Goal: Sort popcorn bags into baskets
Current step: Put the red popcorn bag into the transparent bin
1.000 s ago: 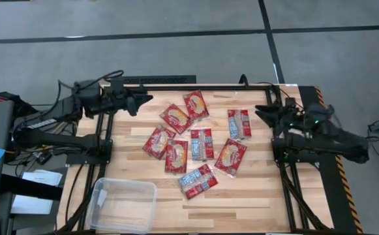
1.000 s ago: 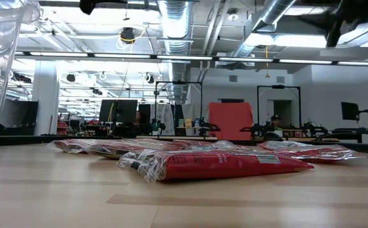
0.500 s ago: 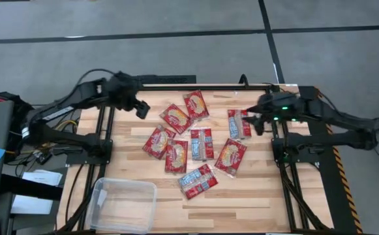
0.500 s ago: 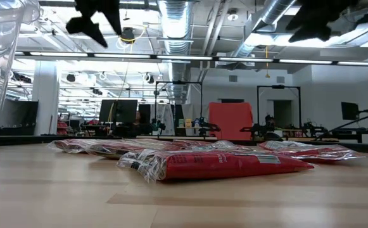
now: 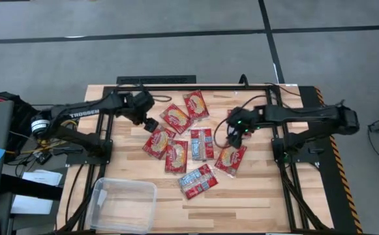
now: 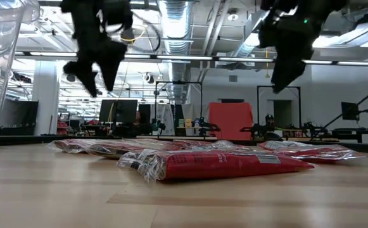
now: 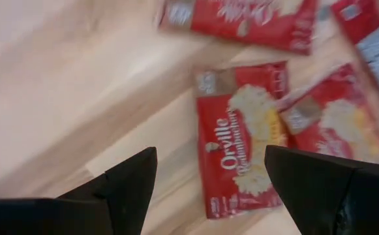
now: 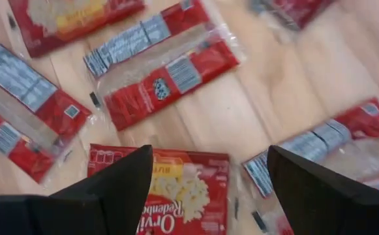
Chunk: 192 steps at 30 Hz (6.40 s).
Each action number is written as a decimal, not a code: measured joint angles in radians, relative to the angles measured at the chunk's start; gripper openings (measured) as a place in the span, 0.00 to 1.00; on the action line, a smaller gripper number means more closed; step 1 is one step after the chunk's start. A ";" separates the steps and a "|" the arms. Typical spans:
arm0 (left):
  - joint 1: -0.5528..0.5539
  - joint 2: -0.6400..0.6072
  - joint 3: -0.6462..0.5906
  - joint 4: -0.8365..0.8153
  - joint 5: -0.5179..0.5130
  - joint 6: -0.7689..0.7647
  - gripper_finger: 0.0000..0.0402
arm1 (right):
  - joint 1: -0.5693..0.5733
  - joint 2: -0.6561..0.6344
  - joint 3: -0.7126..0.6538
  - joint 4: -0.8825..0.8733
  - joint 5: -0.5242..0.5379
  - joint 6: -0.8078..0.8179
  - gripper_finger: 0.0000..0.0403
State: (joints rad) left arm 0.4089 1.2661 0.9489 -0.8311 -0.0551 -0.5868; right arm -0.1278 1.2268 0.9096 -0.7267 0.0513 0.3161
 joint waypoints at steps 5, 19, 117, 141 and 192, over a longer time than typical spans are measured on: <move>-0.027 -0.024 -0.186 0.200 0.023 -0.083 0.68 | 0.035 0.096 0.000 0.085 0.000 -0.010 0.79; -0.135 -0.021 -0.501 0.627 0.018 -0.302 0.67 | 0.041 0.169 0.000 0.192 -0.003 -0.011 0.79; -1.181 0.195 0.362 -0.222 0.083 -0.256 0.00 | -0.006 0.168 0.000 0.292 0.002 -0.063 0.79; -1.167 0.179 0.072 0.015 0.200 -0.221 0.08 | -0.006 0.169 0.000 0.293 0.002 -0.062 0.79; -0.374 0.417 0.238 0.231 -0.033 0.057 0.80 | -0.045 0.169 0.000 0.106 0.108 0.013 0.79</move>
State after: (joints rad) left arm 0.0349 1.6831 1.1866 -0.6002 -0.0882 -0.5298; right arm -0.1726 1.3956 0.9092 -0.6202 0.1590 0.3289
